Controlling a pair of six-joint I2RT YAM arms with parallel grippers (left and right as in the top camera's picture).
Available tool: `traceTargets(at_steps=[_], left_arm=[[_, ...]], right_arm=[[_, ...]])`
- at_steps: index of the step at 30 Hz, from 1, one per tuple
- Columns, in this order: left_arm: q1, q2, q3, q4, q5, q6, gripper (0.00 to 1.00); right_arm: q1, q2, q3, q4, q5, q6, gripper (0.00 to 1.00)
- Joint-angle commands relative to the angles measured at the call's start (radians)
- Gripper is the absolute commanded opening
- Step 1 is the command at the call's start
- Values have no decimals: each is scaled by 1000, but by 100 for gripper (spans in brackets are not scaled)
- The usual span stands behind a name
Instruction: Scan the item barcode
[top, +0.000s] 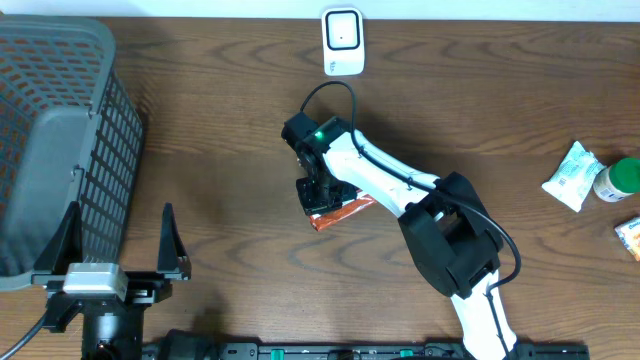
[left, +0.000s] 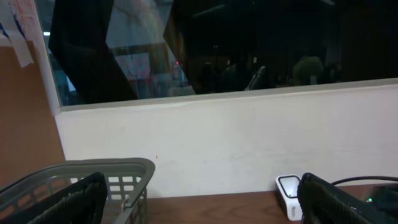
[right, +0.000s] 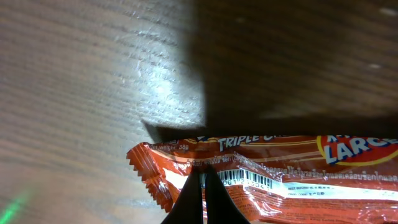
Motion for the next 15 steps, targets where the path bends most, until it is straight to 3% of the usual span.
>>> traceTargets(at_steps=[1,9,15], left_arm=[[4,-4,-6,5,-8,9,98],[5,3,-6,5,-8,9,98],[5,12,-6,5,-8,9,98]], right_arm=[[-14,5,93,-55,-38,-55,1],[-38,6,187,-234,100,-45,1],[-36,6,3,-57,117,-28,1]])
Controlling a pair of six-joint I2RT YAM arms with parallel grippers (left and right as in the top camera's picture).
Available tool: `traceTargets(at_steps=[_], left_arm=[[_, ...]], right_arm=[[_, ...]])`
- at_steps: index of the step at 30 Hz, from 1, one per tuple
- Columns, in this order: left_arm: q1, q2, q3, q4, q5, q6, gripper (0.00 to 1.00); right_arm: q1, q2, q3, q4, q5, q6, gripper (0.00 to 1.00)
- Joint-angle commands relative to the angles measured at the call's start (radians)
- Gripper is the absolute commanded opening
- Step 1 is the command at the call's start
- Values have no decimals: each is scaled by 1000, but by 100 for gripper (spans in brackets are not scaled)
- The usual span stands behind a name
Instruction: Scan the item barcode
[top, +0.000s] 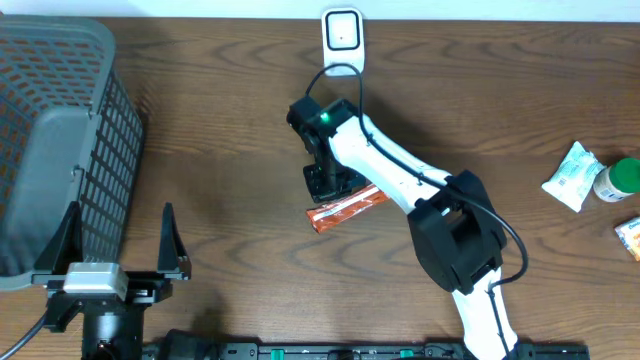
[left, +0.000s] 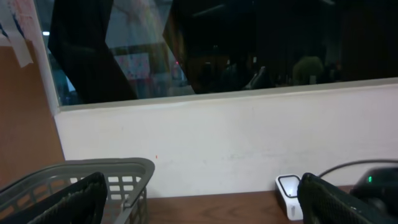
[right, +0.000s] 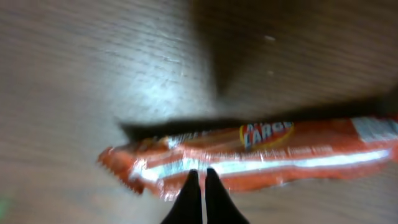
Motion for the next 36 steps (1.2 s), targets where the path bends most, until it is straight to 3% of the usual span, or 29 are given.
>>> traceTargets(at_steps=[1,8,16,21,29,31,32,36], left_arm=[[4,11,-6,4,-8,8,98],[4,11,-6,5,-8,8,98],[4,13,-6,4,-8,8,98],[4,13,-6,4,-8,8,98],[4,14,-6,4,-8,8,98],[4,14,-6,4,-8,8,98],[4,14,-6,4,-8,8,98],[4,14,-6,4,-8,8,98]], right_arm=[[1,1,-99,58,24,14,1],[-1,-2,-127,100,24,17,1],[-2,-52,53,-86,-14,2,1],[26,-78,55,-107,-23,2,2],[105,-76,-169,170,-53,33,12],[125,-76,-232,230,-24,64,9],[131,-76,-256,249,-2,78,2],[122,-79,-222,224,-27,60,1]])
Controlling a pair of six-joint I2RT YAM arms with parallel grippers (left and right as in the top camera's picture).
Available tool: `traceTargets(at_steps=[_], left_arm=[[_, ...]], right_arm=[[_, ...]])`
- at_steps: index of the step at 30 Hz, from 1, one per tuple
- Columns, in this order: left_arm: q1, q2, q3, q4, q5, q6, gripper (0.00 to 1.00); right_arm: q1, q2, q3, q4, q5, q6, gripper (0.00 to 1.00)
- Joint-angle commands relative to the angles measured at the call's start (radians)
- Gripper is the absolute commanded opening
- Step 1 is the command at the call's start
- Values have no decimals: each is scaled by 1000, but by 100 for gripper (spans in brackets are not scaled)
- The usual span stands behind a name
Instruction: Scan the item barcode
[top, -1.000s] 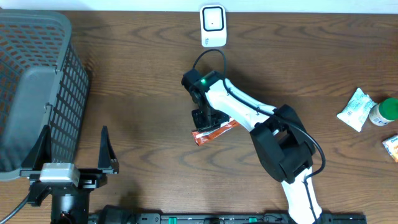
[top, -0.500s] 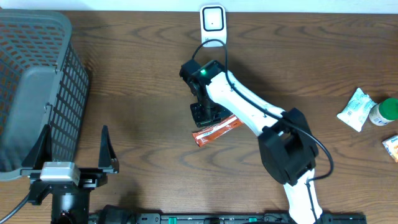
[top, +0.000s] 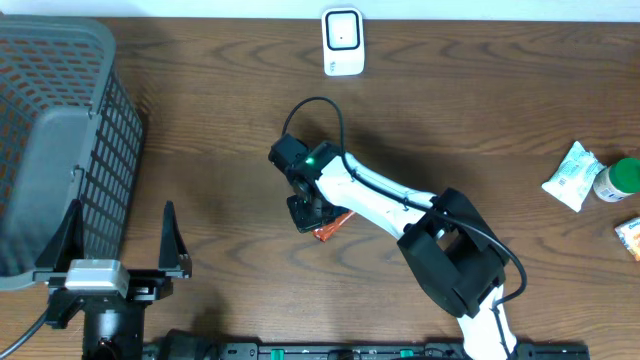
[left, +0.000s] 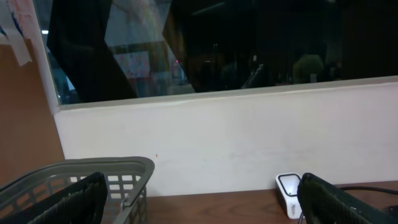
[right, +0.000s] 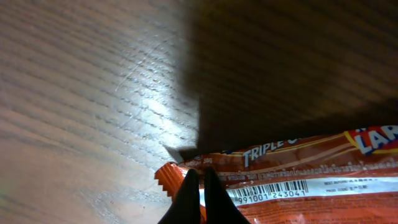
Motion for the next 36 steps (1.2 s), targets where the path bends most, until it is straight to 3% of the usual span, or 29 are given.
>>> traceTargets(at_steps=[1,4,5,8,11,23,25,28,34,36], left_arm=[[4,6,-6,4,-8,8,98],[4,6,-6,4,-8,8,98],[4,6,-6,5,-8,8,98],[4,6,-6,4,-8,8,98],[4,6,-6,4,-8,8,98],[4,6,-6,4,-8,8,98],[4,6,-6,4,-8,8,98],[4,6,-6,4,-8,8,98],[4,6,-6,4,-8,8,98],[4,6,-6,4,-8,8,98]], right_arm=[[-8,4,32,-38,-28,-12,1],[-33,-11,131,-125,-84,-63,7],[-41,-19,166,-159,-85,-64,20],[-65,-61,245,-250,-83,-59,44],[-94,-130,253,-262,-82,-16,99],[-261,-235,91,-318,-9,531,99],[-275,-235,38,-278,-35,546,96],[-280,-235,-11,-234,-35,538,78],[-278,-235,-27,-135,-99,561,91],[-274,-234,-25,-85,-129,579,89]])
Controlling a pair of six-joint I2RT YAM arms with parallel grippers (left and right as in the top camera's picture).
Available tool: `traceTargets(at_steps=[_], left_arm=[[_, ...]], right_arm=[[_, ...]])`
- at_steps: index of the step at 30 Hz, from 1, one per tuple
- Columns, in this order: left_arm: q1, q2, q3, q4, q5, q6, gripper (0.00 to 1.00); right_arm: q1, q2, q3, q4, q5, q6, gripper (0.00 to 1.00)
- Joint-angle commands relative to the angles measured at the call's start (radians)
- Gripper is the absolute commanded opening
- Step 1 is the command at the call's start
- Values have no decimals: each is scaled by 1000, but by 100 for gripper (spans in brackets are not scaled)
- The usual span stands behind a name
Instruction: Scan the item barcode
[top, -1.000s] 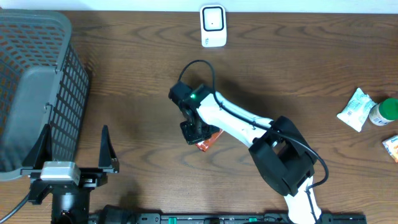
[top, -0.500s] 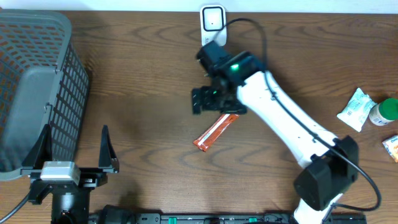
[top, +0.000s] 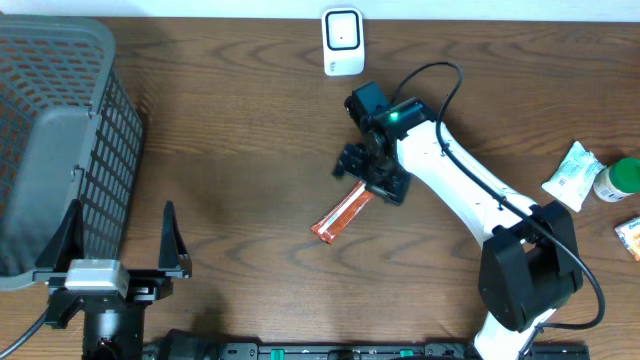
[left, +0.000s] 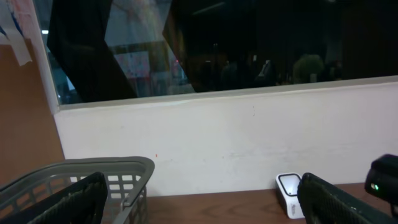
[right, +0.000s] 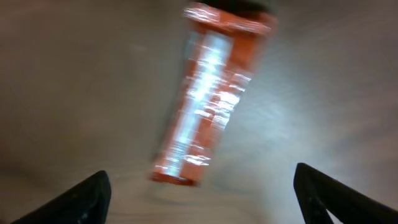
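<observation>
An orange snack bar (top: 340, 215) lies slantwise on the wooden table, free of both grippers. In the right wrist view the snack bar (right: 208, 93) is blurred, with a shiny strip along it, and no barcode can be read. My right gripper (top: 368, 176) hovers open over the bar's upper right end; the right gripper (right: 202, 199) has its fingers (right: 87, 193) spread wide with nothing between them. The white scanner (top: 342, 40) stands at the table's far edge, and the scanner (left: 289, 194) also shows in the left wrist view. My left gripper (top: 120, 240) rests open at the front left.
A grey mesh basket (top: 70, 60) fills the left side; its rim (left: 124, 169) shows in the left wrist view. At the right edge lie a white packet (top: 572, 175), a green-capped bottle (top: 620, 180) and an orange pack (top: 630, 235).
My right gripper was shut with its tips at the bar's lower left end. It is now open and stands farther right and back, over the bar's upper right end. The left arm is unchanged.
My right gripper was shut with its tips on the bar, the barcode side up. Then it stood shut slightly farther back over the bar, then shut at the bar's left end. Now it is open near the right end, and the bar lies free on the table.
</observation>
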Motion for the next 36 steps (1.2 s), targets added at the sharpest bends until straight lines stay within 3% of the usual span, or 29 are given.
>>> traceTargets(at_steps=[1,9,21,36], left_arm=[[4,6,-6,4,-8,8,98],[4,6,-9,4,-7,4,98],[4,6,-57,4,-8,4,98],[4,6,-58,3,-8,5,98]], right_arm=[[5,1,5,23,-62,83,88],[6,64,28,-26,-50,195,81],[10,281,296,-169,-51,204,75],[36,460,298,-149,-85,233,61]])
